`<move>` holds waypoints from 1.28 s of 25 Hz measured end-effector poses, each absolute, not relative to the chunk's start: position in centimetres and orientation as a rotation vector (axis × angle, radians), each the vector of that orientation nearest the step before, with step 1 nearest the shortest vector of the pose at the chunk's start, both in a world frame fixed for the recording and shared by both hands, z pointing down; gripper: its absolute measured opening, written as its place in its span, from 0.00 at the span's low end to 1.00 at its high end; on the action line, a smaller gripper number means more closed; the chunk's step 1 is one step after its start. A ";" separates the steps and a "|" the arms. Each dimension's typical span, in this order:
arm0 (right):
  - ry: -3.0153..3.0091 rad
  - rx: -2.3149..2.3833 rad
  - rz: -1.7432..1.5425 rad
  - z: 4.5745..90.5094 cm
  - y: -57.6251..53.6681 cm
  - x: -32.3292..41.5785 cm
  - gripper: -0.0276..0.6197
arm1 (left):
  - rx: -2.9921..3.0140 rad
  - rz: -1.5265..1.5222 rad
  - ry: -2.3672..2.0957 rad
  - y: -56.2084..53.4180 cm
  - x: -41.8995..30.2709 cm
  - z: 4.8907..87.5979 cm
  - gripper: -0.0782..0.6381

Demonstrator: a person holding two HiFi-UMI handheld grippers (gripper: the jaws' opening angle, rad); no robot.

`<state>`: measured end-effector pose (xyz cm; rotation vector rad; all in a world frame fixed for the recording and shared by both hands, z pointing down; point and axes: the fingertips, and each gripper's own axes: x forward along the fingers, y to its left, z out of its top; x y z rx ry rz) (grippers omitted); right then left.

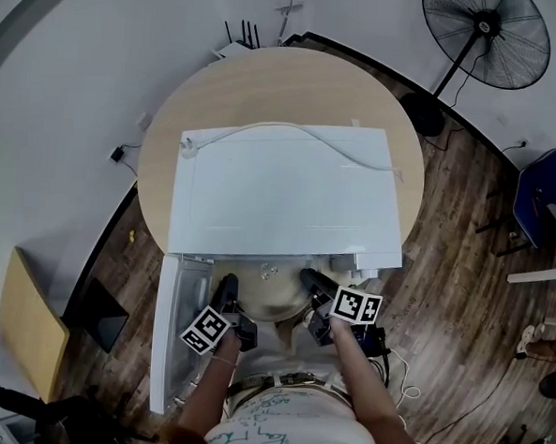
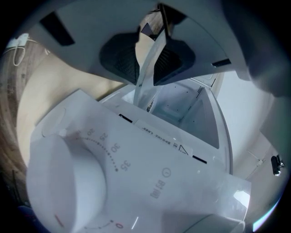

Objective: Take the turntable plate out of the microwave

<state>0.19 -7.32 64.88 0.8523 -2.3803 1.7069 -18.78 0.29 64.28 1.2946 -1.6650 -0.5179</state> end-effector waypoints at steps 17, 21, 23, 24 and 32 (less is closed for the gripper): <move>-2.434 0.730 1.634 62.1 -3.6 3.7 0.18 | 1.327 -0.586 -1.751 5.4 -14.9 60.5 0.27; -2.472 0.694 1.619 60.1 -2.9 4.2 0.18 | 1.329 -0.622 -1.774 6.6 -14.0 58.9 0.27; -2.490 0.682 1.607 59.1 -2.5 4.6 0.18 | 1.329 -0.637 -1.781 7.3 -13.7 57.9 0.26; -2.497 0.678 1.602 58.5 -2.3 4.7 0.18 | 1.326 -0.642 -1.787 7.6 -13.7 57.6 0.26; -2.545 0.635 1.599 54.6 -1.0 5.3 0.18 | 1.334 -0.692 -1.815 9.7 -13.1 53.9 0.25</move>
